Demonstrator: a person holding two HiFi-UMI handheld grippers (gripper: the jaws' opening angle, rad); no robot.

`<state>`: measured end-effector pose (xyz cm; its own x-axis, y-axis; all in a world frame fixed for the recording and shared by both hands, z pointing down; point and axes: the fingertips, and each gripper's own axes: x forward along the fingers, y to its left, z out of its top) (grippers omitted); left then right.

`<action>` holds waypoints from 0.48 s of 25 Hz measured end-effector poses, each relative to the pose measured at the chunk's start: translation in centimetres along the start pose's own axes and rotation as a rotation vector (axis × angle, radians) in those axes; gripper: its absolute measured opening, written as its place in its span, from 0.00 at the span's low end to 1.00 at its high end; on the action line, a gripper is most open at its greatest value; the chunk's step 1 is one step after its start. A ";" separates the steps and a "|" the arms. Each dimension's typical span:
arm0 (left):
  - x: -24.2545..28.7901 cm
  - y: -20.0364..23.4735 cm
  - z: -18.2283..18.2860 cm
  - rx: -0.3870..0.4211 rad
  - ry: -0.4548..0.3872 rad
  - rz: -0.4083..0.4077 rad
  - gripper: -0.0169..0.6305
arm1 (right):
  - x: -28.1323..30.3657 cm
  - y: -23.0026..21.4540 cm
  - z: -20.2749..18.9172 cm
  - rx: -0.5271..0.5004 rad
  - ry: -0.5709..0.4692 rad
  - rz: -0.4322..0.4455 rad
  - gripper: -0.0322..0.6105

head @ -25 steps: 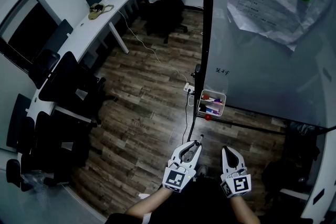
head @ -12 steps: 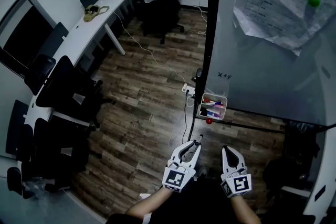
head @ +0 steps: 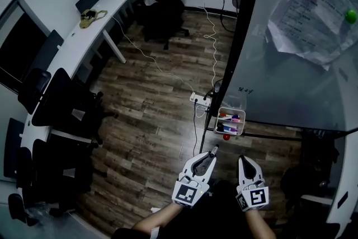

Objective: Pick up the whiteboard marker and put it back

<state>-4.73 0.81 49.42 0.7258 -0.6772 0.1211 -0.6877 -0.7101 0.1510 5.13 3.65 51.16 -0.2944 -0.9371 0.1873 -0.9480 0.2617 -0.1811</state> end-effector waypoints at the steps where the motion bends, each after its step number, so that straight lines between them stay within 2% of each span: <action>1: 0.1 0.3 0.2 -0.004 -0.003 -0.007 0.14 | 0.3 0.1 0.0 0.002 -0.003 -0.009 0.07; 12: 1.0 0.7 2.2 0.023 0.003 -0.081 0.14 | 2.0 -0.2 0.7 0.024 -0.036 -0.071 0.07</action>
<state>-4.55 -0.81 47.54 0.7793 -0.6165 0.1125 -0.6267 -0.7669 0.1383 4.78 1.63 50.92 -0.2219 -0.9609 0.1656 -0.9631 0.1895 -0.1914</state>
